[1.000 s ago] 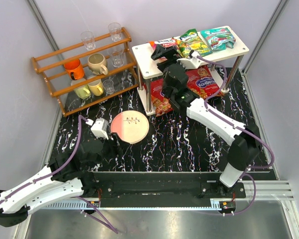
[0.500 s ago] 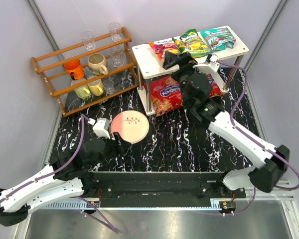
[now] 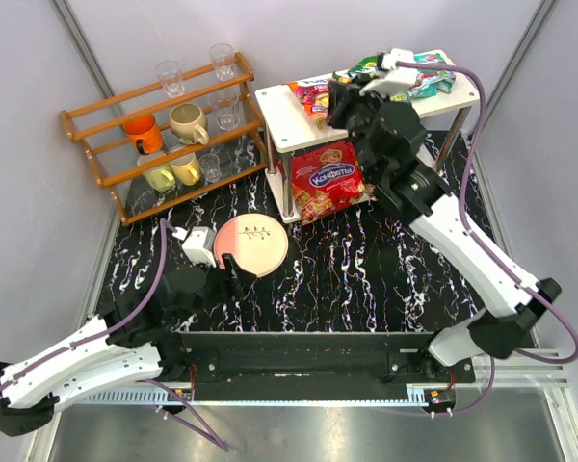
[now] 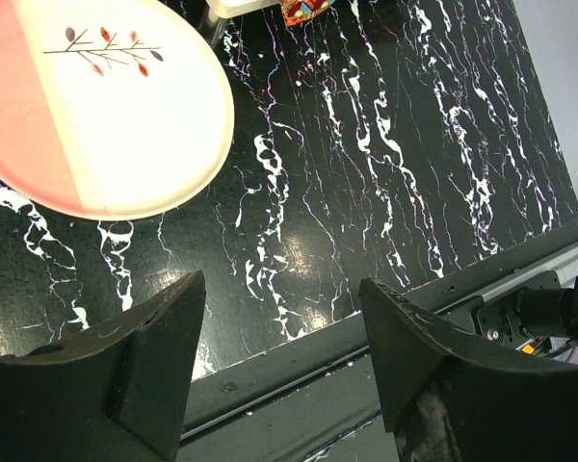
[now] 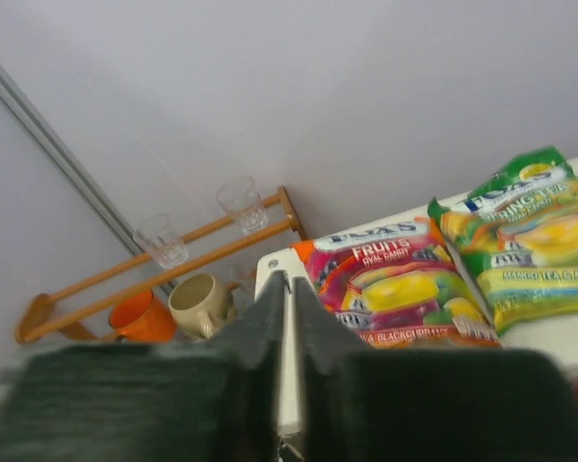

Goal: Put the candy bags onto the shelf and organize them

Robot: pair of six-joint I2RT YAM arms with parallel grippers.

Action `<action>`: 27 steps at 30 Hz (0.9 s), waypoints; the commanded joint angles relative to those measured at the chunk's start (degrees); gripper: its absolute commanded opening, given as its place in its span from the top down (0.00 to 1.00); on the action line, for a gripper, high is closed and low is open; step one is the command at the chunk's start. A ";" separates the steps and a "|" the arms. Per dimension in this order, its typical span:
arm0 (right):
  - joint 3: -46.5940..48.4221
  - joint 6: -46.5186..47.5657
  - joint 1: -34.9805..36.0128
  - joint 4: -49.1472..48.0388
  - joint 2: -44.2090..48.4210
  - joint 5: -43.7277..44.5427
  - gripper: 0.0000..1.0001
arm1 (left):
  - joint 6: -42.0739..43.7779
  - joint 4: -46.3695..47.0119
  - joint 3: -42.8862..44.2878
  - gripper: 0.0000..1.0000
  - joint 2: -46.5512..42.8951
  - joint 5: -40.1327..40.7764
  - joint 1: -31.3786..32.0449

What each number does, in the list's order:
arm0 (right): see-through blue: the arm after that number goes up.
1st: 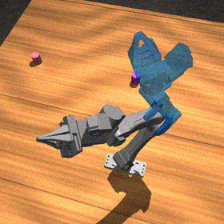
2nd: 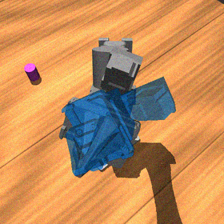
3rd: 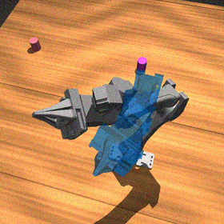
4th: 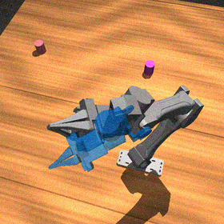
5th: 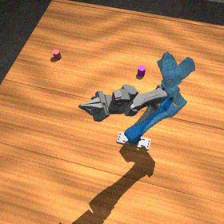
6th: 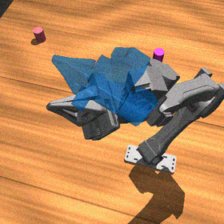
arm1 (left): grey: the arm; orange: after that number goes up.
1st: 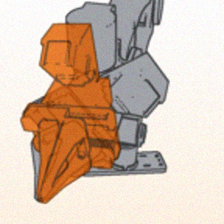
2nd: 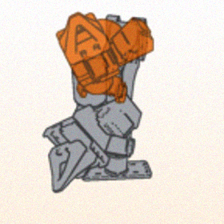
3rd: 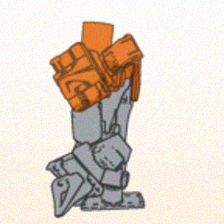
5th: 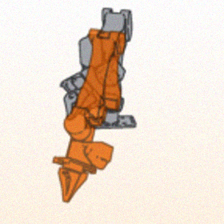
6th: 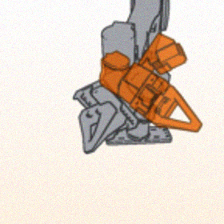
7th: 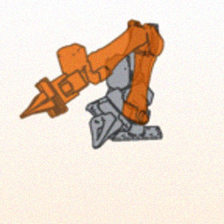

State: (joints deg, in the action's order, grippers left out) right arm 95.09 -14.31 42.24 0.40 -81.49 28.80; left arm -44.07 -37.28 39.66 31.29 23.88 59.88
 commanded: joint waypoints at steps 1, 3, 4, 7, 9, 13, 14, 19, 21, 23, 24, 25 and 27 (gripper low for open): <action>12.03 16.39 -1.71 3.82 -8.14 -4.34 1.00 | 0.22 2.03 2.26 0.32 -0.26 -0.76 -0.29; 14.06 17.64 -4.35 3.81 -11.12 -11.70 1.00 | 0.22 1.42 2.27 0.32 -0.70 -0.50 -0.29; 16.07 17.65 -5.23 4.08 -12.10 -13.14 1.00 | 0.22 1.16 2.35 0.32 -1.22 -0.41 -0.29; 20.73 17.82 -7.69 6.44 -15.97 -17.89 1.00 | 0.04 0.45 2.09 0.32 -2.28 0.12 -0.29; 22.59 17.73 -9.44 8.56 -18.34 -21.13 1.00 | -0.05 0.01 1.91 0.32 -2.81 0.29 -0.29; 28.72 17.56 -11.73 12.77 -22.47 -27.55 1.00 | -0.31 0.01 1.39 0.32 -2.99 0.29 -0.29; 30.14 17.64 -12.00 15.22 -24.40 -28.35 1.00 | -0.31 0.01 1.30 0.32 -2.99 0.12 -0.29; 32.45 17.03 -12.36 18.40 -27.58 -31.96 1.00 | -0.75 0.10 1.03 0.32 -2.90 0.29 -0.29; 28.95 16.07 -12.36 17.88 -27.58 -31.70 1.00 | -0.84 0.27 0.86 0.32 -2.90 0.12 -0.29; 24.38 15.28 -12.36 13.52 -26.45 -30.21 1.00 | -0.93 0.19 0.68 0.32 -2.99 -0.15 -0.29; 18.70 14.75 -12.36 11.13 -25.83 -29.68 1.00 | -0.93 0.19 0.68 0.32 -2.99 -0.32 -0.20; 16.03 14.66 -12.36 8.59 -25.04 -29.15 1.00 | -1.01 0.19 0.60 0.32 -2.99 -0.41 -0.29; 10.85 14.66 -12.36 3.04 -23.63 -26.25 1.00 | -1.01 0.01 0.59 0.32 -3.34 -0.59 -0.20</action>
State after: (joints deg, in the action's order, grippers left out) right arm 114.54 1.15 29.89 11.25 -107.57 -0.19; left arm -44.69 -37.85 39.72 28.60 23.79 59.88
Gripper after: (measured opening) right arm 0.006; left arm 0.681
